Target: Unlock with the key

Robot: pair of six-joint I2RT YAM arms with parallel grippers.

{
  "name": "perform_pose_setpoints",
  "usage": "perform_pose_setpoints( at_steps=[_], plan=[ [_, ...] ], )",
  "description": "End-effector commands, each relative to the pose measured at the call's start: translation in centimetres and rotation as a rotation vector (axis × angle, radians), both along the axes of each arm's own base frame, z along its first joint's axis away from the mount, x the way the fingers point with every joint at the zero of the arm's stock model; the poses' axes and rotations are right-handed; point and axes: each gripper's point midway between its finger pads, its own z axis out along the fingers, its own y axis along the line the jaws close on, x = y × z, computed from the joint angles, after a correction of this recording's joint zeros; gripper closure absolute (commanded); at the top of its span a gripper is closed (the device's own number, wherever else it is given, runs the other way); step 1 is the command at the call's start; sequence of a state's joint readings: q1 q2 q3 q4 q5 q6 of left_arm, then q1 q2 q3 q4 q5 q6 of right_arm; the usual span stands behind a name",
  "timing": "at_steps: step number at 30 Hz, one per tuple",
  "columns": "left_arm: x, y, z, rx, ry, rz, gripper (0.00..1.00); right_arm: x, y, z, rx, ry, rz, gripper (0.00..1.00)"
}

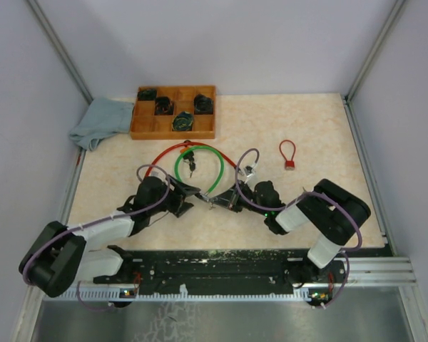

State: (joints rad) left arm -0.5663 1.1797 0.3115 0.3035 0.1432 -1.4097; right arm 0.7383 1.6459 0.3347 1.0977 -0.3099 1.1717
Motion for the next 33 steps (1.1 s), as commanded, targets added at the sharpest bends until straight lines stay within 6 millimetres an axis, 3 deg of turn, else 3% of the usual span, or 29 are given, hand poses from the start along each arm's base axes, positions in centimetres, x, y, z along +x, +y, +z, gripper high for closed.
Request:
perform_pose_setpoints(
  at_steps=[1, 7, 9, 21, 23, 25, 29, 33],
  plan=[
    [1.3, -1.5, 1.9, -0.063, -0.071, -0.043, 0.24, 0.3, 0.7, 2.9, 0.088, -0.072, 0.017, 1.00],
    [1.3, -3.2, 1.8, -0.160, -0.052, -0.095, 0.30, 0.2, 0.9, 3.2, 0.097, -0.072, 0.025, 1.00],
    [1.4, -3.6, 1.9, -0.183, -0.054, -0.106, 0.36, 0.2, 1.1, 2.0, 0.079, -0.047, 0.031, 1.00],
    [1.4, -3.4, 2.8, -0.197, -0.129, -0.112, 0.98, 0.3, 1.3, 1.8, 0.067, -0.070, 0.040, 1.00],
    [1.4, -3.1, 2.7, -0.178, -0.137, -0.104, 1.00, 0.2, 1.2, 1.6, 0.020, -0.106, 0.053, 0.94],
    [1.4, -2.9, 2.5, -0.156, -0.136, -0.096, 1.00, -0.1, 1.1, 2.7, -0.019, -0.187, 0.091, 0.84],
    [1.6, -2.6, 2.4, -0.126, -0.123, -0.088, 1.00, -0.5, 0.8, 2.4, -0.164, -0.296, 0.175, 0.68],
    [1.5, -2.7, 1.9, -0.084, -0.070, -0.100, 1.00, -1.0, 0.0, 3.3, -0.246, -0.434, 0.234, 0.56]
  ],
)
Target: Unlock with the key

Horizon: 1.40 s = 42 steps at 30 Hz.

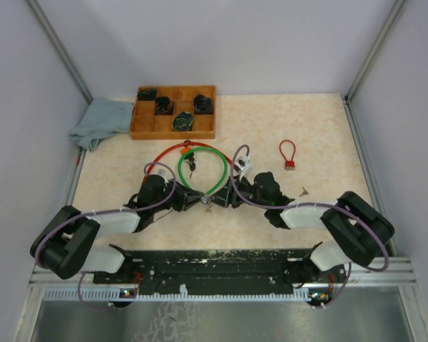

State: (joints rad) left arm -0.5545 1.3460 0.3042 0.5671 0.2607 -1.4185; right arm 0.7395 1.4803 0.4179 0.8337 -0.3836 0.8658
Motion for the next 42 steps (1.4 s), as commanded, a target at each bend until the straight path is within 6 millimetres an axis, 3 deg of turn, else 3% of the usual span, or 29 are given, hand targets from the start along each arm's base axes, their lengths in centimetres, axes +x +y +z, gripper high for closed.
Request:
perform_pose_setpoints(
  at_steps=[1, 6, 10, 18, 23, 32, 42],
  plan=[
    [0.8, -0.5, 1.5, 0.028, -0.024, -0.020, 1.00, -0.7, -0.6, 0.9, -0.145, -0.223, 0.115, 0.54],
    [0.9, -0.5, 1.8, 0.083, 0.004, -0.038, 1.00, -1.1, -2.0, 0.7, -0.341, -0.433, 0.193, 0.51],
    [0.8, -0.1, 1.9, 0.127, 0.014, -0.034, 1.00, -1.5, -2.5, 1.6, -0.476, -0.725, 0.257, 0.51],
    [0.8, 0.5, 2.9, 0.164, 0.004, -0.027, 1.00, -2.4, -1.5, 3.6, -0.538, -1.207, 0.286, 0.56],
    [0.7, 0.2, 3.3, 0.154, -0.003, -0.041, 1.00, -2.1, -0.3, 3.8, -0.628, -1.392, 0.299, 0.56],
    [0.6, 0.1, 3.6, 0.143, -0.002, -0.051, 1.00, -1.8, 1.8, 3.1, -0.694, -1.532, 0.340, 0.62],
    [0.6, -0.2, 4.0, 0.127, -0.008, -0.059, 1.00, -1.3, 3.0, 2.4, -0.716, -1.554, 0.322, 0.70]
  ],
)
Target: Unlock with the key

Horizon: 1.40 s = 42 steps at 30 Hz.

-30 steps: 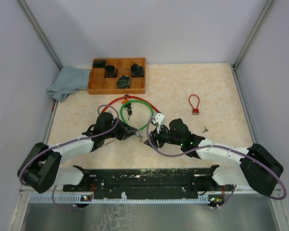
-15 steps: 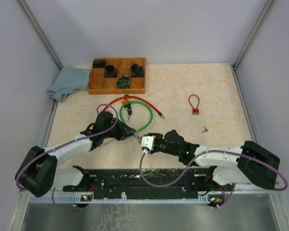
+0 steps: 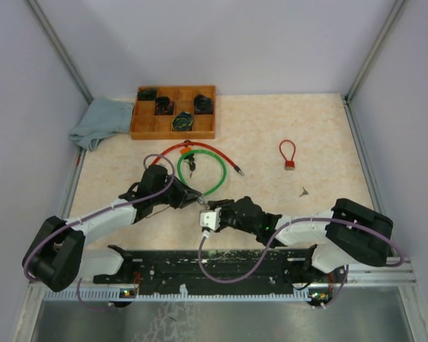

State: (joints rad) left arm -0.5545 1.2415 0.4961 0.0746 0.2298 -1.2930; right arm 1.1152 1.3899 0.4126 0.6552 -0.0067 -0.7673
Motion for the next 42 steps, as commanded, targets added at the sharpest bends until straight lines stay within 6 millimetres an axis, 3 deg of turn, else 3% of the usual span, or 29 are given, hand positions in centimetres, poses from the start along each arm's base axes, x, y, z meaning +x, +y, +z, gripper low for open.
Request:
perform_pose_setpoints(
  at_steps=[1, 7, 14, 20, 28, 34, 38, 42],
  plan=[
    [0.9, -1.2, 3.3, -0.067, -0.082, -0.026, 1.00, 1.0, 2.3, 4.2, 0.123, -0.084, -0.003, 0.71],
    [0.7, -1.3, 3.4, -0.087, -0.077, -0.029, 1.00, 1.5, 2.6, 4.6, 0.209, -0.041, -0.056, 0.83],
    [0.0, -1.4, 3.3, -0.164, -0.077, -0.019, 1.00, 1.1, 2.2, 5.5, 0.428, 0.174, -0.153, 1.00],
    [-0.1, -1.6, 4.0, -0.208, -0.118, -0.023, 1.00, 0.0, 2.4, 6.9, 0.757, 0.605, -0.263, 1.00],
    [-0.4, -1.2, 5.2, -0.252, -0.193, -0.016, 1.00, -0.1, 3.5, 6.1, 0.940, 1.091, -0.430, 1.00],
    [-0.6, -1.0, 4.9, -0.260, -0.198, -0.013, 1.00, 0.4, 2.7, 4.5, 0.968, 1.273, -0.541, 1.00],
    [-0.8, -1.1, 4.7, -0.273, -0.202, -0.017, 1.00, 0.3, 2.7, 4.6, 0.985, 1.371, -0.529, 1.00],
    [-0.7, -1.0, 4.0, -0.252, -0.191, -0.017, 1.00, -0.7, 3.1, 6.6, 0.939, 1.321, -0.400, 0.78]
  ],
)
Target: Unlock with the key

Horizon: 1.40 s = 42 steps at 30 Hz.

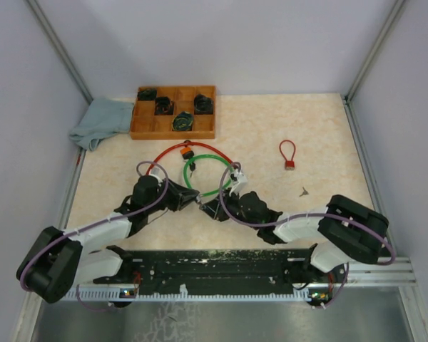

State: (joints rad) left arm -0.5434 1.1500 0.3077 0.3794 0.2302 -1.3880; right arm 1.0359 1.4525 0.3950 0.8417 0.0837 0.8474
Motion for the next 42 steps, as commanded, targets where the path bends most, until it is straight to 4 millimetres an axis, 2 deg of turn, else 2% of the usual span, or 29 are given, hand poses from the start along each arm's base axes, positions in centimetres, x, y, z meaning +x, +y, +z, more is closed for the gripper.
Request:
perform_pose_setpoints(
  at_steps=[1, 4, 6, 10, 15, 19, 25, 28, 32, 36, 37, 40, 42],
  plan=[
    [-0.4, -1.5, 2.3, -0.072, -0.074, -0.074, 1.00, -0.5, 1.2, 5.5, 0.130, -0.076, 0.094, 0.72],
    [-0.4, -1.2, 1.5, -0.035, -0.055, -0.071, 1.00, -1.0, 0.2, 6.1, 0.049, -0.172, 0.167, 0.60],
    [-0.3, -1.1, 1.3, -0.014, -0.049, -0.070, 1.00, -1.1, -0.9, 5.8, -0.068, -0.270, 0.211, 0.55],
    [-0.2, -0.8, 1.2, 0.018, -0.044, -0.060, 1.00, -0.5, -3.5, 6.0, -0.284, -0.510, 0.245, 0.46],
    [0.0, -0.8, 1.4, 0.051, -0.041, -0.065, 1.00, 0.3, -5.5, 5.4, -0.515, -0.775, 0.335, 0.39],
    [0.0, -0.7, 1.6, 0.064, -0.036, -0.073, 1.00, 1.3, -5.6, 4.7, -0.651, -0.927, 0.403, 0.37],
    [-0.2, -0.8, 1.8, 0.062, -0.035, -0.084, 1.00, 3.2, -4.0, 2.6, -0.784, -1.044, 0.515, 0.38],
    [-0.3, -1.0, 1.8, 0.059, -0.034, -0.093, 1.00, 4.3, -2.7, 1.3, -0.827, -1.057, 0.553, 0.40],
    [-0.6, -1.1, 1.7, 0.053, -0.027, -0.109, 1.00, 6.1, -1.5, 0.6, -0.875, -1.093, 0.541, 0.44],
    [-0.8, -1.0, 1.6, 0.059, -0.024, -0.114, 1.00, 6.0, -0.4, -0.4, -0.869, -1.130, 0.603, 0.50],
    [-0.8, -1.0, 1.6, 0.060, -0.026, -0.115, 1.00, 5.9, -0.2, -0.7, -0.863, -1.133, 0.621, 0.54],
    [-0.9, -1.0, 1.7, 0.068, -0.033, -0.128, 1.00, 6.1, -0.2, -1.7, -0.887, -1.144, 0.636, 0.79],
    [-1.0, -0.9, 1.8, 0.082, -0.035, -0.131, 1.00, 6.2, -0.6, -2.1, -0.917, -1.157, 0.642, 0.90]
  ],
)
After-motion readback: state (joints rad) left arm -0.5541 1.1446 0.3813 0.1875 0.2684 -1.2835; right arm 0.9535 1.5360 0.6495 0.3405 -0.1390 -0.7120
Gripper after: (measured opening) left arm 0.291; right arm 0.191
